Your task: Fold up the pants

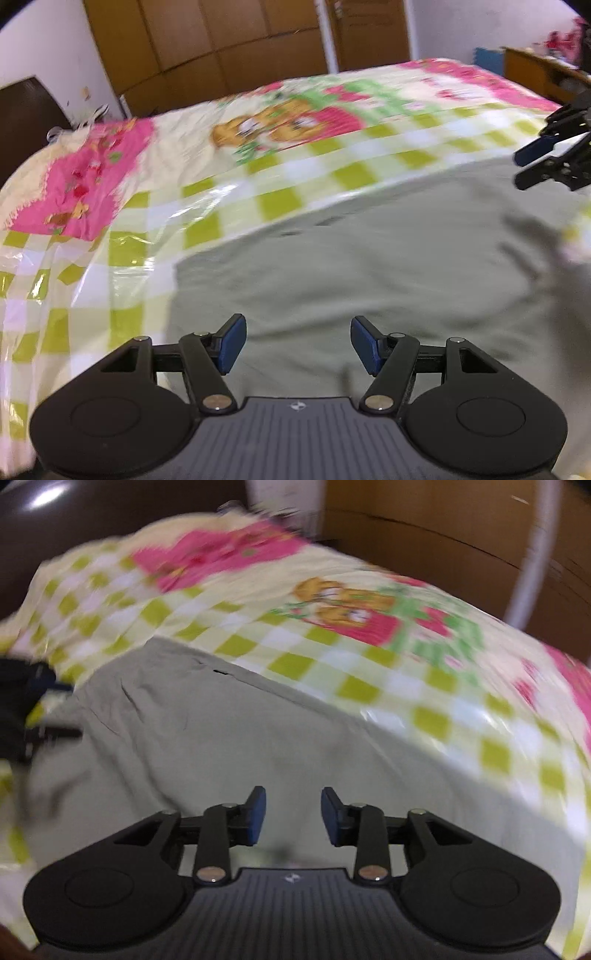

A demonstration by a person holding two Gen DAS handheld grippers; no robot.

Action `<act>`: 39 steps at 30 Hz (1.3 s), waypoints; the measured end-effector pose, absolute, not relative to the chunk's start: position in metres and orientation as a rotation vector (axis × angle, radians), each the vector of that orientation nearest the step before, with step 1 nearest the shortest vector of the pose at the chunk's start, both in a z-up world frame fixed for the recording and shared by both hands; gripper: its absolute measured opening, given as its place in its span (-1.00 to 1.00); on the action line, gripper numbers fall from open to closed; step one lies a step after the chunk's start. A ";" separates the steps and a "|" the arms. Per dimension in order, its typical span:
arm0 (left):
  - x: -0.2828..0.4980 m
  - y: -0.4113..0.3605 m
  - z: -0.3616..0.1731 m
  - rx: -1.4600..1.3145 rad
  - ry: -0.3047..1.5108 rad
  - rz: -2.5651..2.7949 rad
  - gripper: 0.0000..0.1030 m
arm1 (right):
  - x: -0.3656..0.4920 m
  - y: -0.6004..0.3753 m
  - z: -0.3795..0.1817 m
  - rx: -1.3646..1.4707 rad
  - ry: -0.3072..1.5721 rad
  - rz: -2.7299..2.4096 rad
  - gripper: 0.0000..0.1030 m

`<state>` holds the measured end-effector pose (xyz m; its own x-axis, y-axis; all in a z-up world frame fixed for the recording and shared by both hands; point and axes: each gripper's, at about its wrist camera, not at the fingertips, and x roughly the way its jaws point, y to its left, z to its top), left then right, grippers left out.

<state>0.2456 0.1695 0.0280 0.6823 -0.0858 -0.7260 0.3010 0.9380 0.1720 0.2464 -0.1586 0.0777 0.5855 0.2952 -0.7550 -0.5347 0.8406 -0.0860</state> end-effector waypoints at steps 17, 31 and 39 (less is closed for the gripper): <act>0.384 0.240 -0.005 0.148 0.916 -0.179 0.49 | 0.411 -0.124 0.007 -0.535 1.045 0.714 -0.18; 0.394 0.247 -0.021 0.116 0.983 -0.193 -0.01 | 0.415 -0.120 -0.003 -0.547 1.028 0.685 -0.35; 0.376 0.232 0.004 0.183 0.906 -0.191 -0.36 | 0.404 -0.113 0.010 -0.537 0.987 0.643 -1.00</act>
